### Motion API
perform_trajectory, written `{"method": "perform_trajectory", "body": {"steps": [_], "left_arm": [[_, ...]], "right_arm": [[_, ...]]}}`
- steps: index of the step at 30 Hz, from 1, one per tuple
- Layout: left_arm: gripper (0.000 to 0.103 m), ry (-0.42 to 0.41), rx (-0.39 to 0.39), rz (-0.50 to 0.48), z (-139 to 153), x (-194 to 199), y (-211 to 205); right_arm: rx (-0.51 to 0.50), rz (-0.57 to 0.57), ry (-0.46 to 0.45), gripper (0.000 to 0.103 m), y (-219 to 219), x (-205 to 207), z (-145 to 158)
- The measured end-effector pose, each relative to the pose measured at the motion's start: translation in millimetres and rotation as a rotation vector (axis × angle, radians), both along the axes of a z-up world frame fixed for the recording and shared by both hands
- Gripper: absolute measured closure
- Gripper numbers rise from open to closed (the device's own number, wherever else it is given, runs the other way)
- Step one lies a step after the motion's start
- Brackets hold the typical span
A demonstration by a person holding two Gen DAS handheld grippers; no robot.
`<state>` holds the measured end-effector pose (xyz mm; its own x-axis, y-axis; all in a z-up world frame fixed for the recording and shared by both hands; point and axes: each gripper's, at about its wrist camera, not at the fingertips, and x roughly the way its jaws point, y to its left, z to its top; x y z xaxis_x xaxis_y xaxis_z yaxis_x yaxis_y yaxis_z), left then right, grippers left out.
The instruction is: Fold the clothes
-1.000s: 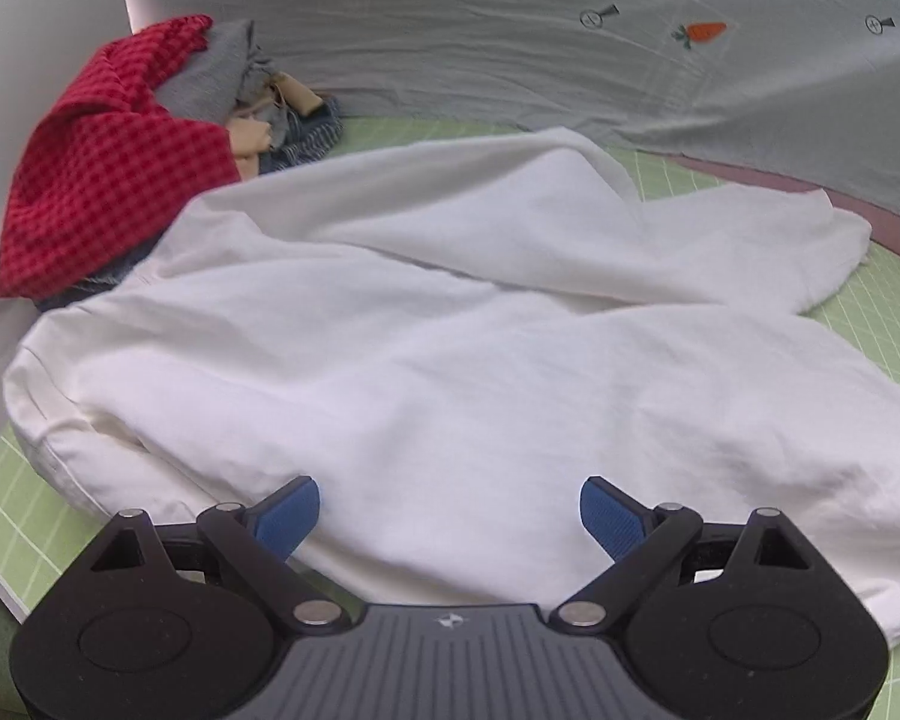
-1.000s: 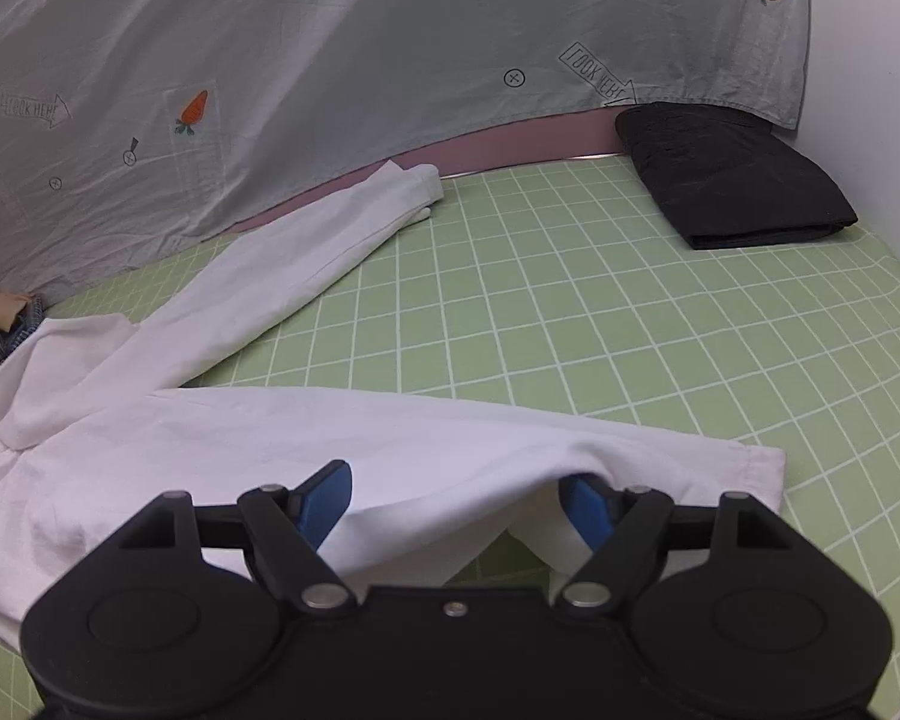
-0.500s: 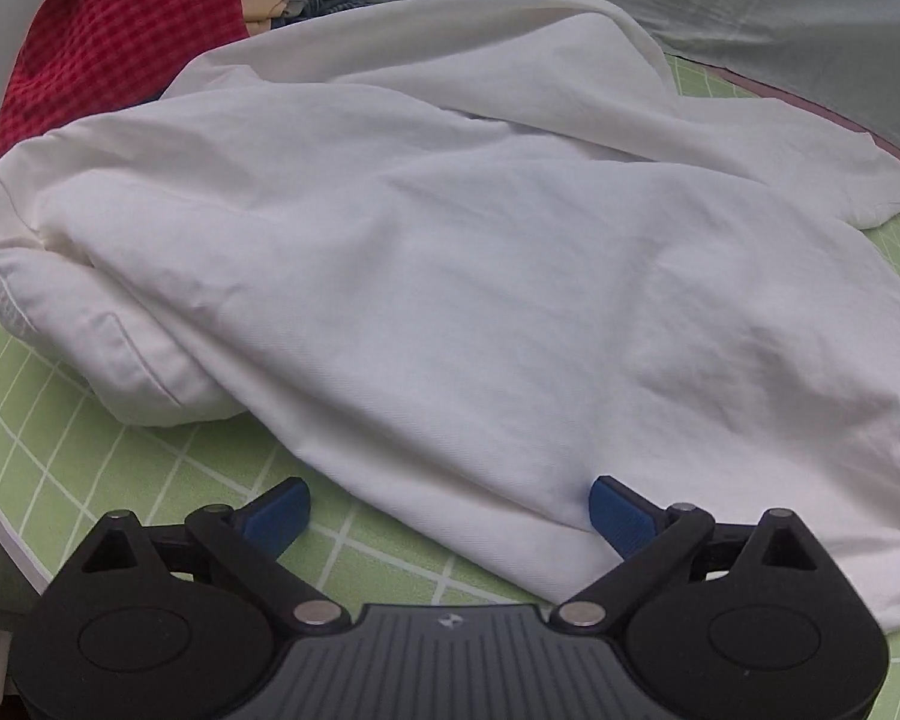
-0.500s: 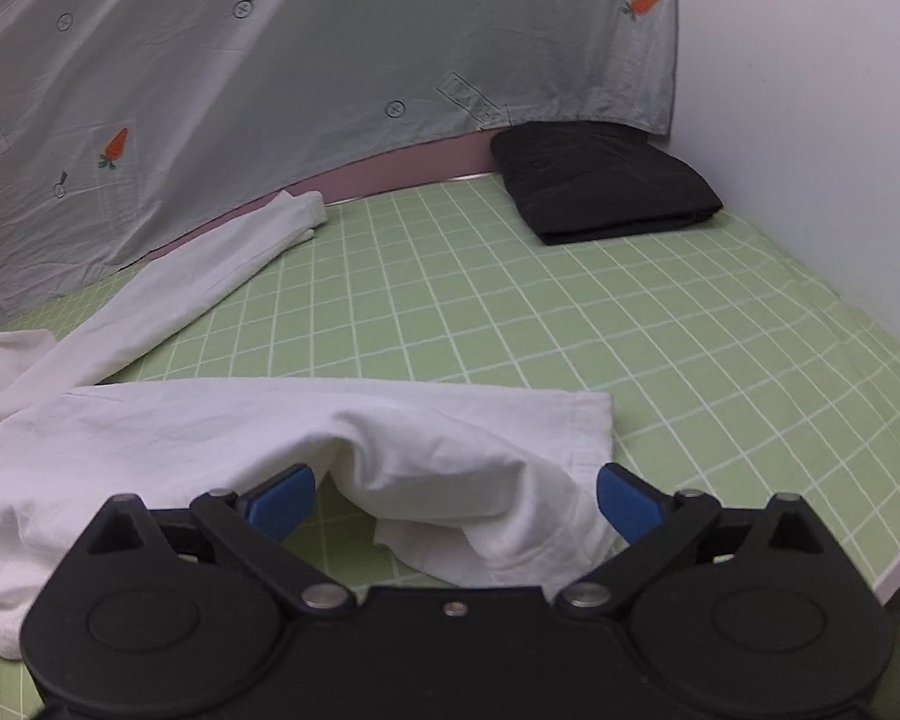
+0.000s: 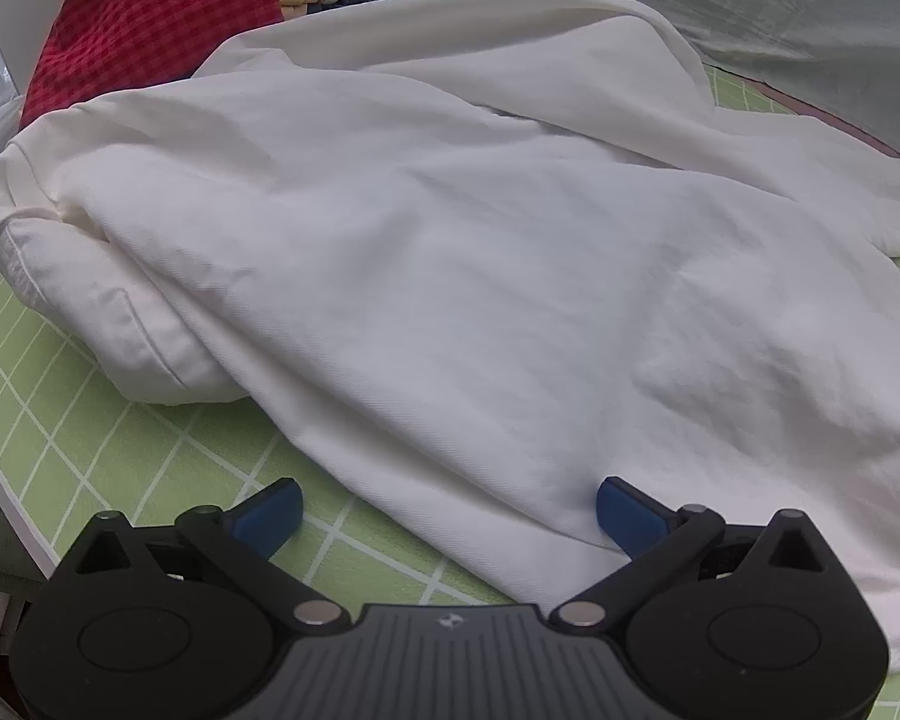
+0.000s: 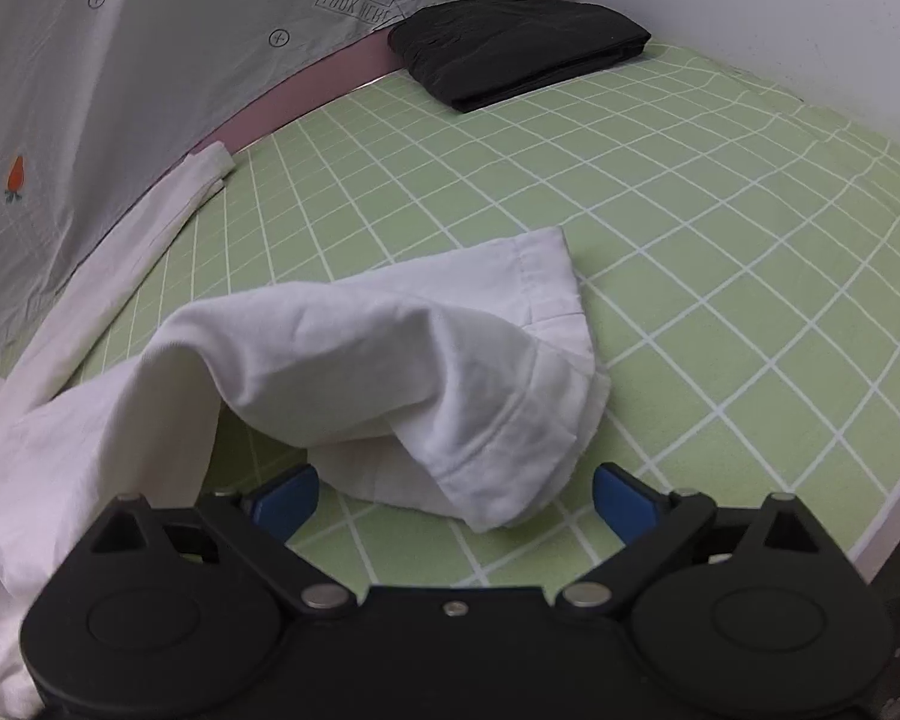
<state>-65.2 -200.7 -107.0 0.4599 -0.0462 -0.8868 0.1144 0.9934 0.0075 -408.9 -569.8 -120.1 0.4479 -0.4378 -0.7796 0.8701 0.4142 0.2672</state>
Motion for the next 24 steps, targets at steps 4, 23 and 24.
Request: {"method": "perform_trajectory", "body": {"steps": [4, 23, 24], "left_arm": [[0.000, 0.010, 0.001, 0.011, 0.2, 0.9, -0.5], [0.000, -0.010, -0.003, -0.030, -1.7, -2.7, -5.8], [0.000, -0.012, -0.004, -0.029, -1.9, -2.9, -6.0]], "right_arm": [[-0.054, -0.037, 0.050, 0.059, -11.6, 6.9, 1.5], [-0.288, 0.131, 0.198, 0.037, -67.7, 81.1, 48.3], [-0.249, 0.081, 0.165, 0.035, -67.7, 74.4, 45.4]]}}
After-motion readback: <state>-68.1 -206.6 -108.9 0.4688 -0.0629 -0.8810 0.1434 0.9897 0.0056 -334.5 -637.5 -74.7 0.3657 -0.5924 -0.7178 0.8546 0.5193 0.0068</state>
